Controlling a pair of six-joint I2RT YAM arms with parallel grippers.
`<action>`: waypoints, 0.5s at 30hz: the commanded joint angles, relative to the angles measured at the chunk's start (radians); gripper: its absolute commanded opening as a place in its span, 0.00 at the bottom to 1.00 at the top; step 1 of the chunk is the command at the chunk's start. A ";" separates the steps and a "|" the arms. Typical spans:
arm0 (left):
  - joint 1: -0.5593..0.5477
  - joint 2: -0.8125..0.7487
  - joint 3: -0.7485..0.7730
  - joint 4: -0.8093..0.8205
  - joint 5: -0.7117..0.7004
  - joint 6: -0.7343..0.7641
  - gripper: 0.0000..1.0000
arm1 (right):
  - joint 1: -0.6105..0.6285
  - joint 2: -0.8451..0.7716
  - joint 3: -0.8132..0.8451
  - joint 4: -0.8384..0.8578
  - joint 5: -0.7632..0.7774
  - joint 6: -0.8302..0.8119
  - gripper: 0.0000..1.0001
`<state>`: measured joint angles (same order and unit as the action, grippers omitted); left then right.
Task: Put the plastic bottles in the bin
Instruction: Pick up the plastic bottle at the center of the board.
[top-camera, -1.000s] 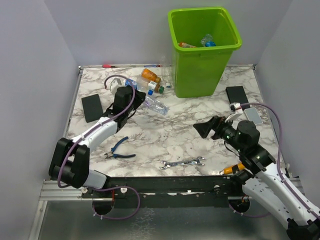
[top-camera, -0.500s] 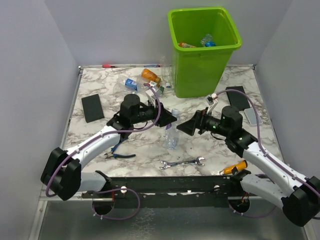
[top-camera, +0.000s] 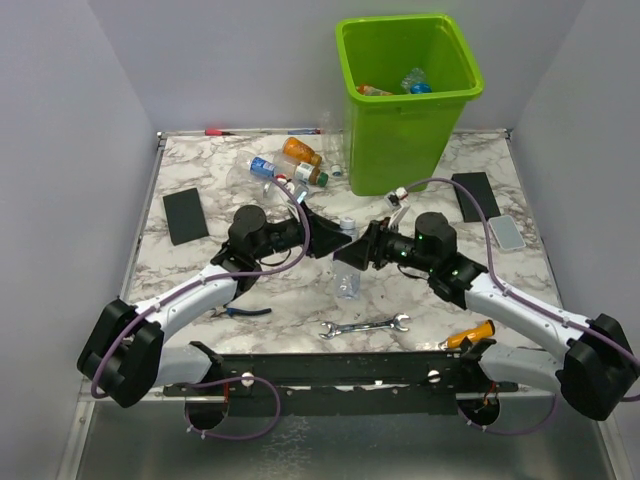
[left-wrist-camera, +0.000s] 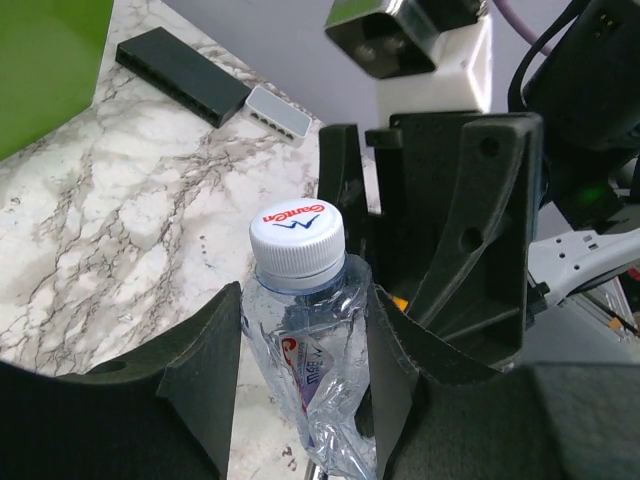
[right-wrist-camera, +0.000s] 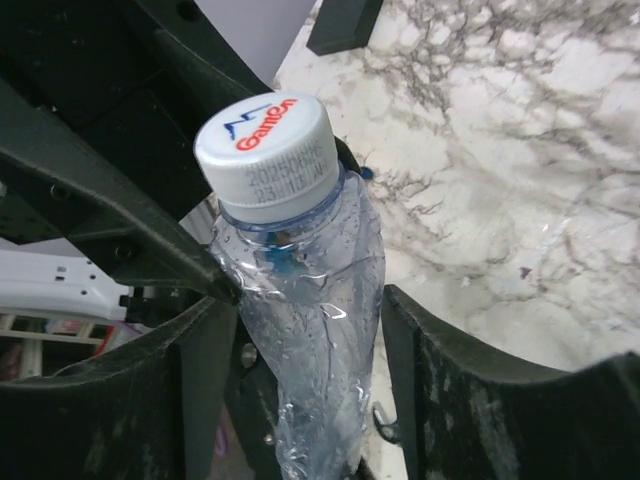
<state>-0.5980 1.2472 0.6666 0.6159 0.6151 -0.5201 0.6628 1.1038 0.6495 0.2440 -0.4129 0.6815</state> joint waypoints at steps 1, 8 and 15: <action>0.001 -0.038 -0.030 0.092 -0.014 -0.038 0.00 | 0.045 0.038 0.038 0.041 0.063 0.001 0.54; 0.001 -0.087 -0.062 0.092 -0.084 -0.056 0.74 | 0.049 -0.028 0.011 0.038 0.166 -0.004 0.19; 0.003 -0.101 -0.074 0.124 -0.065 -0.099 0.99 | 0.048 -0.182 -0.053 0.112 0.345 -0.049 0.18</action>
<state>-0.5976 1.1423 0.5919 0.6830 0.5228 -0.5880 0.7120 0.9901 0.6323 0.2741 -0.2092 0.6697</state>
